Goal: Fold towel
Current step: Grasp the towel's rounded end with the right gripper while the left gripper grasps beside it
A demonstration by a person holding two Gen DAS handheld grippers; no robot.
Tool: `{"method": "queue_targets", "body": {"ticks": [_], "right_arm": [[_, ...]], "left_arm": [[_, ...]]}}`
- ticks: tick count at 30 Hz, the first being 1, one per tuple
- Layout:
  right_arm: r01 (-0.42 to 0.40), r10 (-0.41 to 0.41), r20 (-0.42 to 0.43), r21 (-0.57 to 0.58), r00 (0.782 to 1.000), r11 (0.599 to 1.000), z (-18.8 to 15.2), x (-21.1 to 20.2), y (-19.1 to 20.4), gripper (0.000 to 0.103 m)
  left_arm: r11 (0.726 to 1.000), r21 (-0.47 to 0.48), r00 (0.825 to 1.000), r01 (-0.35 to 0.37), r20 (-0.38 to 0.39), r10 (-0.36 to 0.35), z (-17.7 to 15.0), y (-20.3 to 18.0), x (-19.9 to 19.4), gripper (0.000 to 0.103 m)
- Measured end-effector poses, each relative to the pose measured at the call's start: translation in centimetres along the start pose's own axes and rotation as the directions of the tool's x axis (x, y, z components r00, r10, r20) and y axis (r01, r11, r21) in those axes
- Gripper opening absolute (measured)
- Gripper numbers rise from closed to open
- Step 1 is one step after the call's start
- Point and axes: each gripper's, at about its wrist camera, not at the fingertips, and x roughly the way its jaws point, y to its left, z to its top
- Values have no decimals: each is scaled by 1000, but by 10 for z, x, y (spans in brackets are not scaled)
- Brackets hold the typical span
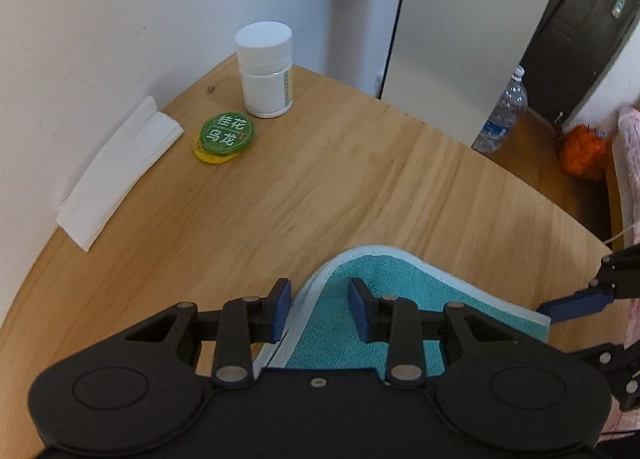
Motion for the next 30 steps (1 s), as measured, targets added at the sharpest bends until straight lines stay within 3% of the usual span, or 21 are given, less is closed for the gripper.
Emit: {"method": "queue_targets", "body": {"ticks": [5, 8, 9, 11, 14, 24, 30], "right_arm": [[5, -5, 4, -11, 1000, 1000, 1, 3, 4, 48], [11, -11, 1, -11, 1000, 1000, 1, 4, 5, 47], [12, -12, -2, -7, 1000, 1000, 1, 4, 4, 44], [14, -14, -7, 0, 1000, 1000, 1, 5, 3, 24], [16, -16, -13, 8, 1000, 1000, 1, 5, 2, 18], [-25, 26, 14, -29, 1000, 999, 2, -9, 19, 15], [-92, 96, 26, -112, 995, 989, 4, -20, 49, 15]], "left_arm": [[998, 55, 1000, -8, -8, 8, 0, -5, 0, 29], [995, 102, 1000, -13, 16, 12, -4, -14, -2, 17], [996, 90, 1000, -2, 12, 1, -3, -13, -2, 14], [996, 91, 1000, 1, 15, -2, -4, -13, -1, 12], [993, 117, 1000, 21, -4, -21, -6, -17, -2, 8], [996, 83, 998, 23, 54, -27, -13, -12, -25, 7], [999, 38, 993, -20, 115, 16, -23, -2, -64, 7]]}}
